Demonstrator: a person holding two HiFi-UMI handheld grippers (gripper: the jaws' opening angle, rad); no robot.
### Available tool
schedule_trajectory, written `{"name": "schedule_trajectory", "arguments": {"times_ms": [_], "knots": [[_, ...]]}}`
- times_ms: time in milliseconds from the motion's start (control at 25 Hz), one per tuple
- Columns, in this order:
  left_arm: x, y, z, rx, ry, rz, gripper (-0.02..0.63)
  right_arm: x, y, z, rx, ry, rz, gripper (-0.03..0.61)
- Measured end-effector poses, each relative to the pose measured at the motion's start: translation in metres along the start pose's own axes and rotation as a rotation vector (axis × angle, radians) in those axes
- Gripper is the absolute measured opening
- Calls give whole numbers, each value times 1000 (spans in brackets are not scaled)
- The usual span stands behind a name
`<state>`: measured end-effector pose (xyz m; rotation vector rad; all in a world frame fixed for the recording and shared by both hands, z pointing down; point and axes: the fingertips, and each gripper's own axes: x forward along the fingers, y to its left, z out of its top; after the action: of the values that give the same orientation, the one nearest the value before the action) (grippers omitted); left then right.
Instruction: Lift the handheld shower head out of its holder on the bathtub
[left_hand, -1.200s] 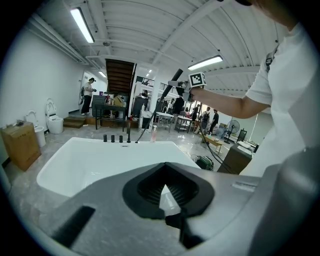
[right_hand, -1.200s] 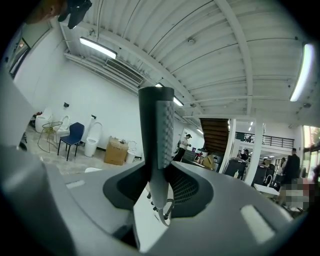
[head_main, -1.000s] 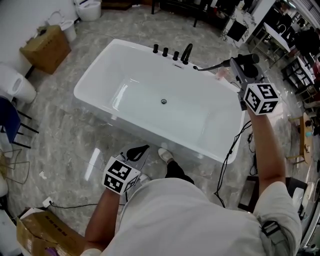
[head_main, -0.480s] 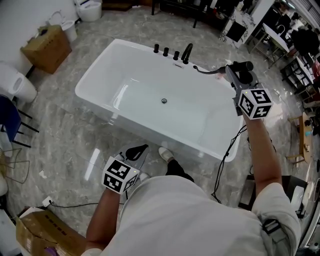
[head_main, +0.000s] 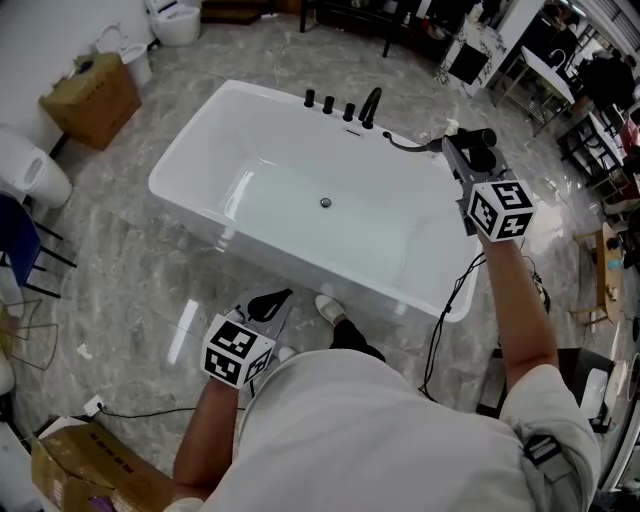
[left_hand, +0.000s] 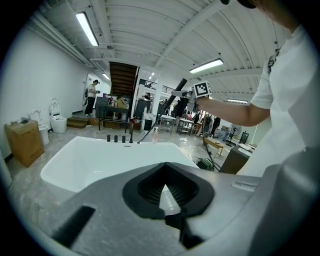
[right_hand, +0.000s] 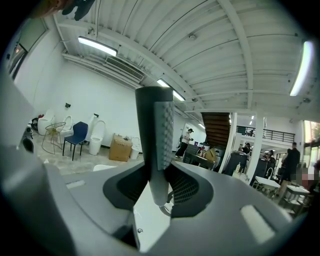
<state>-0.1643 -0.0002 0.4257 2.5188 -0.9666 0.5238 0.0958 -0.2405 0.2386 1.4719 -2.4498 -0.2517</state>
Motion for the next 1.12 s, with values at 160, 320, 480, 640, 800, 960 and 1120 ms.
{"name": "schedule_trajectory", "arguments": {"times_ms": [160,320,480,640,800,960,1120], "knots": [[-2,0,-3,-1,0,-1,6,-2,2,-2,1,3,-4,146],[-2,-1,-2,-1,1,1,6,-4,1,-4,5,6,-4,147],[-2,1,-2,-3,0,0,6,-2,3,-6,5,11,-2,147],[-2,3,-3,0,4,1,6,0,4,-7,3,17,-1,146],[-3,6,-1,4,1,2,6,1,7,-6,1,20,3,147],[-6,7,-1,4,3,2,6,0,8,-6,3,22,4,146],[-6,5,-2,3,8,2,6,0,8,-6,4,25,9,146]]}}
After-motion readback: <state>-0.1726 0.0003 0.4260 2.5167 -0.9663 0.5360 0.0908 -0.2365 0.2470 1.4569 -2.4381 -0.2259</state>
